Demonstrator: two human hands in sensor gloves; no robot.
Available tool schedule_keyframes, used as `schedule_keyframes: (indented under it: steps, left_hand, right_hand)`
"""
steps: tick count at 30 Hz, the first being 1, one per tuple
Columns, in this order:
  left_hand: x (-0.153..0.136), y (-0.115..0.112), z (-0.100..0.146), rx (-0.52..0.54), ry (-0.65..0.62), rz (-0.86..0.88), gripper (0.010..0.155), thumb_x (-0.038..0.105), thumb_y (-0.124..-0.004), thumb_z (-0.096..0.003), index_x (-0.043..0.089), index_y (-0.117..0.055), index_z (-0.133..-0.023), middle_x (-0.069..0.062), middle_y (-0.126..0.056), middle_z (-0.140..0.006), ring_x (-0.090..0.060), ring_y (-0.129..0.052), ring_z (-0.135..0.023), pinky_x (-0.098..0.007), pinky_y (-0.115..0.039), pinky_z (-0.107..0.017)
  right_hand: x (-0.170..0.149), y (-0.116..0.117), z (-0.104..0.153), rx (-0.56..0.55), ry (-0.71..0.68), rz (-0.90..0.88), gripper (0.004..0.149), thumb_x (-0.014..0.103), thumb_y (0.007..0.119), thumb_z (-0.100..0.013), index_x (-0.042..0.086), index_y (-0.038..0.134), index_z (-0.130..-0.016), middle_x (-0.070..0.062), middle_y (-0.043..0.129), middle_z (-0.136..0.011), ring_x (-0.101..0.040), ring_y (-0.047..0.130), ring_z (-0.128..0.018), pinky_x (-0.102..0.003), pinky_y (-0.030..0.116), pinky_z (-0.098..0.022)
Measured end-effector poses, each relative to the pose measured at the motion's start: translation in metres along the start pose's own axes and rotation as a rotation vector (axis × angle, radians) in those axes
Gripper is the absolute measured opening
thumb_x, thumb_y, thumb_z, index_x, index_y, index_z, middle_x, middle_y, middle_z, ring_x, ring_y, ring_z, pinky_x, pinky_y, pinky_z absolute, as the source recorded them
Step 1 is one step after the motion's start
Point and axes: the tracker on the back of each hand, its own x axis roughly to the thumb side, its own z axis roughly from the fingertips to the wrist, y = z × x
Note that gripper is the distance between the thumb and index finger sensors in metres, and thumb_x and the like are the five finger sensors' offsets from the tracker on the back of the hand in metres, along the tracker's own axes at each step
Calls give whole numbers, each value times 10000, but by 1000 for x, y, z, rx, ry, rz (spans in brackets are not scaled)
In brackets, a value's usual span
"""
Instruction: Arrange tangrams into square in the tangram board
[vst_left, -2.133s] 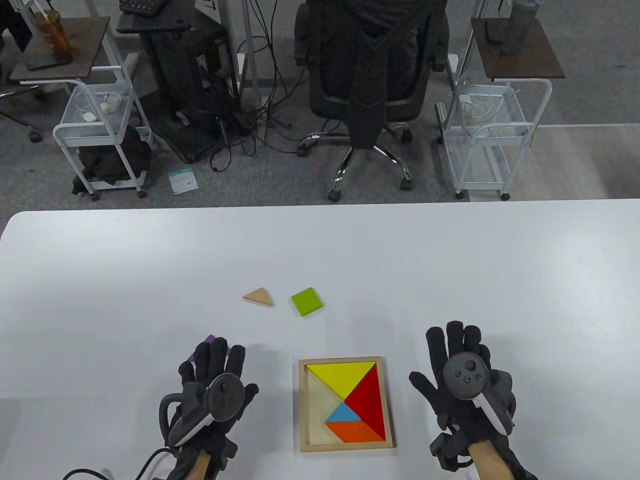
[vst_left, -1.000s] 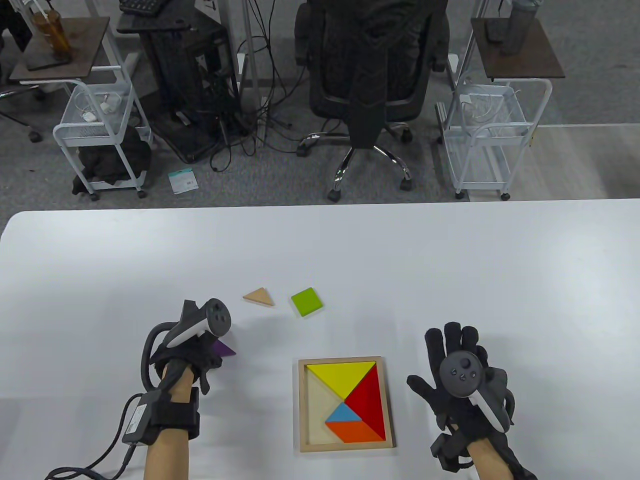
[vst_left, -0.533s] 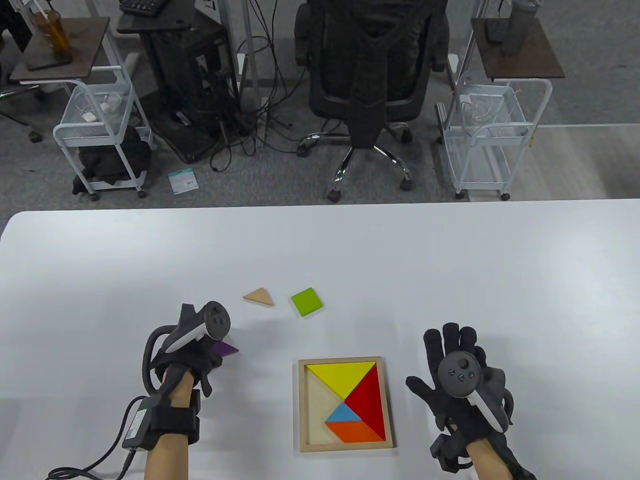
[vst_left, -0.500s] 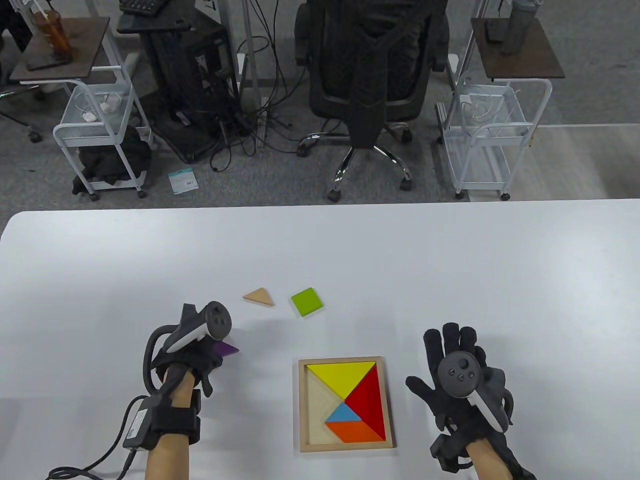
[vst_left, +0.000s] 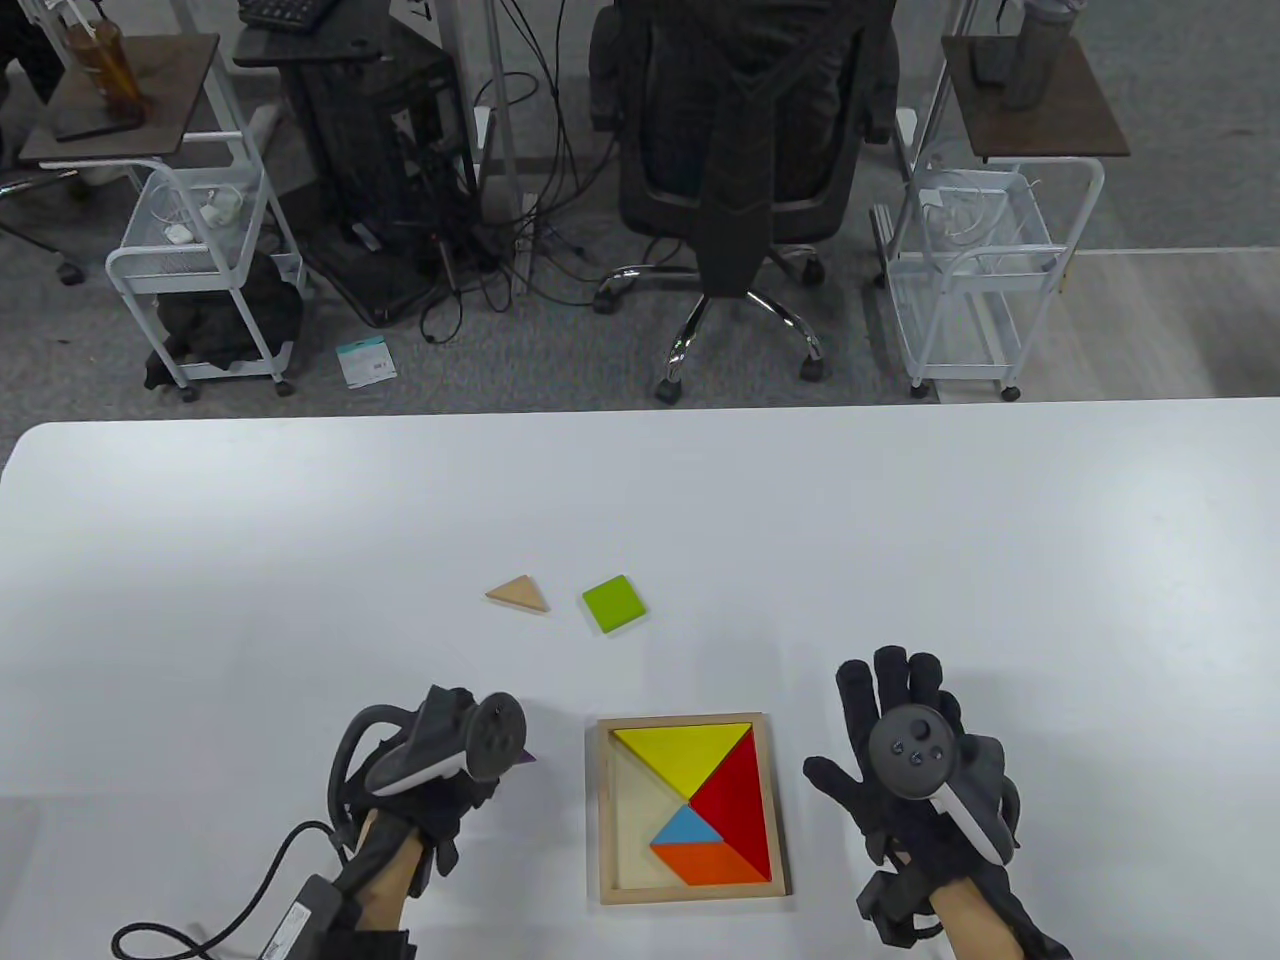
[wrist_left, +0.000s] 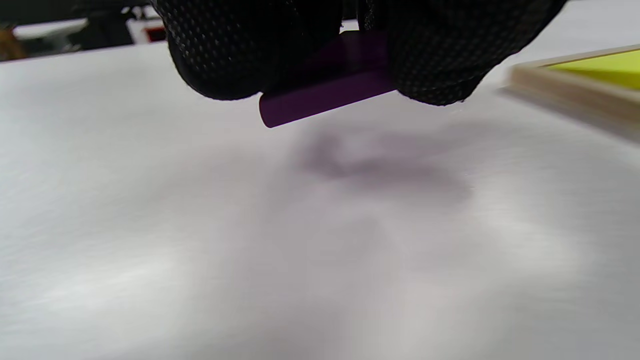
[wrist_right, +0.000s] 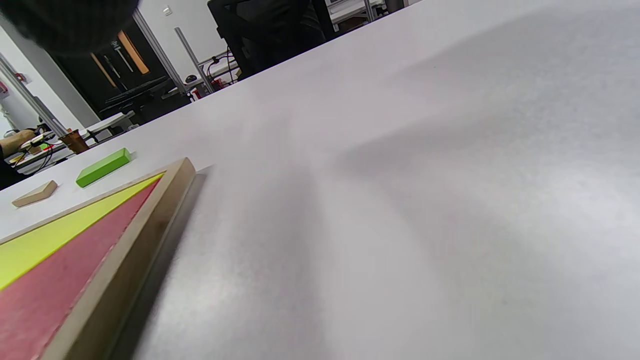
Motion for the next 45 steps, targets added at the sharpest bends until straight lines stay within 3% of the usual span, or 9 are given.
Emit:
schedule_keyframes:
  steps: [6,12,17,20,25,32,36,41,45]
  left_hand:
    - [63,4,21,135,-157,65,675,422,-822,-473,263,-514,-1053,-194,-633,-993,-343,-858,-735,-338,-890,-526]
    - [82,-1,29,194,-224,40,674,425,-822,-472,268,-515,-1051,-190,-634,-992,-336,-860,-734,-331,-894,-519]
    - [89,-3,30,267,-273,84,675,427,-822,-471,271,-512,-1050,-190,-638,-991,-334,-866,-734,-331,-899,-516]
    - [90,-2,34,356,-303,199,672,426,-823,-471,270,-516,-1049,-194,-641,-989,-335,-869,-731,-338,-901,-514]
    - [99,4,45,504,-296,165,671,426,-827,-472,270,-517,-1047,-195,-644,-985,-335,-870,-723,-345,-901,-511]
    - [118,4,50,571,-291,117,666,421,-832,-470,271,-526,-1042,-199,-646,-980,-339,-869,-717,-342,-898,-507]
    - [124,2,48,556,-242,110,670,415,-809,-488,273,-484,-1057,-194,-613,-1002,-333,-853,-748,-346,-889,-527]
    - [94,5,52,570,-120,392,771,568,-668,-525,157,-399,-1120,-271,-575,-1063,-420,-849,-844,-404,-890,-566]
    - [59,-4,52,544,-49,899,778,599,-606,-550,41,-526,-1086,-295,-760,-962,-408,-998,-699,-337,-976,-437]
  right_hand:
    - [0,1,2,-15,-7,5,896,634,662,-354,487,60,-1001,202,-211,-1030,-70,-309,-934,-385,-61,-815]
    - [5,4,3,-2,-34,10,898,639,658,-355,477,59,-1005,187,-204,-1034,-86,-297,-938,-392,-42,-815]
    - [27,17,9,49,-229,-118,894,644,644,-363,391,108,-1032,80,-63,-1093,-219,-52,-1020,-387,248,-814]
    - [44,24,15,106,-369,-269,845,639,630,-377,288,276,-1060,-40,203,-1128,-319,246,-1021,-387,479,-736]
    - [67,32,27,148,-456,-466,779,632,669,-365,126,660,-958,-195,727,-941,-408,776,-758,-388,765,-450]
    - [83,38,38,117,-469,-398,599,546,718,-388,133,831,-805,-142,951,-706,-316,961,-489,-320,834,-246]
    - [81,36,39,56,-413,-392,522,480,716,-410,129,865,-767,-126,986,-636,-287,977,-415,-306,833,-206]
    - [74,17,47,-123,-383,-393,495,424,755,-419,126,854,-802,-140,963,-677,-311,952,-461,-339,807,-247]
    - [81,3,66,-319,-414,-227,496,437,748,-441,182,803,-863,-89,929,-756,-275,929,-552,-334,792,-331]
